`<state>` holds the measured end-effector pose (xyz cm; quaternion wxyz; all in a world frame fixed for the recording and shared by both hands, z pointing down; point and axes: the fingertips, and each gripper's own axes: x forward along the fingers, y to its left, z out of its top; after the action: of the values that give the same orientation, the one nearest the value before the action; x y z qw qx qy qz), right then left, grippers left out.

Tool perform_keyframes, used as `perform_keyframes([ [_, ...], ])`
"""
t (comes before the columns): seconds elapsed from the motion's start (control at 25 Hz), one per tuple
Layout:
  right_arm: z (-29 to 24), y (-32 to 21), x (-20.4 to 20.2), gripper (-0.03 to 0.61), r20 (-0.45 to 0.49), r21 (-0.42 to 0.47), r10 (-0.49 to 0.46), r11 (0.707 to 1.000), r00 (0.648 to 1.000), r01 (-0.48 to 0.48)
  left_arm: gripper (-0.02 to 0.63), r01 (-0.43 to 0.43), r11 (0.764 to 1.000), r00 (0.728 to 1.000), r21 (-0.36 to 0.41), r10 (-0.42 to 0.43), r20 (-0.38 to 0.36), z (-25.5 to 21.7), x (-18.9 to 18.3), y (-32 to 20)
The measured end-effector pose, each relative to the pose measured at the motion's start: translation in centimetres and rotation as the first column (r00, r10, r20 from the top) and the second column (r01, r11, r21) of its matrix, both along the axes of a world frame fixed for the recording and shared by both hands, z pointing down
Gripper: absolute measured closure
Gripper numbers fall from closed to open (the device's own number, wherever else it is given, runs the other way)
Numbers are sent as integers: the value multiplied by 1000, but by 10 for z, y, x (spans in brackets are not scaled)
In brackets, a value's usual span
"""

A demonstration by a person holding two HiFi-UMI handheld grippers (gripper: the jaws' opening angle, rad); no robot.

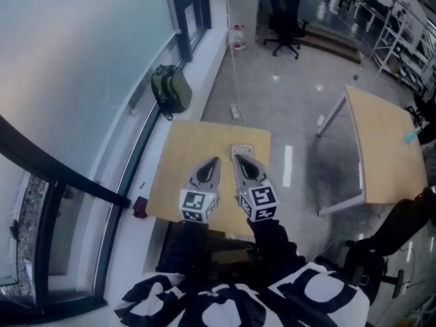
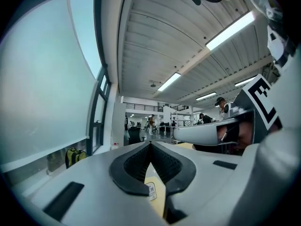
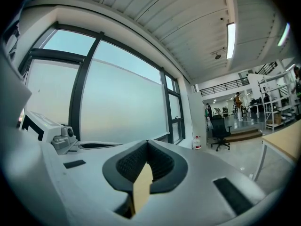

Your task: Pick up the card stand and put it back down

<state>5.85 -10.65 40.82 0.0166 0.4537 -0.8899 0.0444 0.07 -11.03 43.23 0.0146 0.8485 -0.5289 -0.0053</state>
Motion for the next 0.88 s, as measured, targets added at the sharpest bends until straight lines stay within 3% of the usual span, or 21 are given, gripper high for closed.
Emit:
perform_keyframes([
  [0.48,18,8,-17,558,-7,-17,-27,999,1000,27,603,82,997,997,-9,-82,14,12,-28,10],
  [0.88,30,1,-16,558,-32,-38,-22,999,999,21,603,65,997,997,-39,-63,35,22,-29,10],
])
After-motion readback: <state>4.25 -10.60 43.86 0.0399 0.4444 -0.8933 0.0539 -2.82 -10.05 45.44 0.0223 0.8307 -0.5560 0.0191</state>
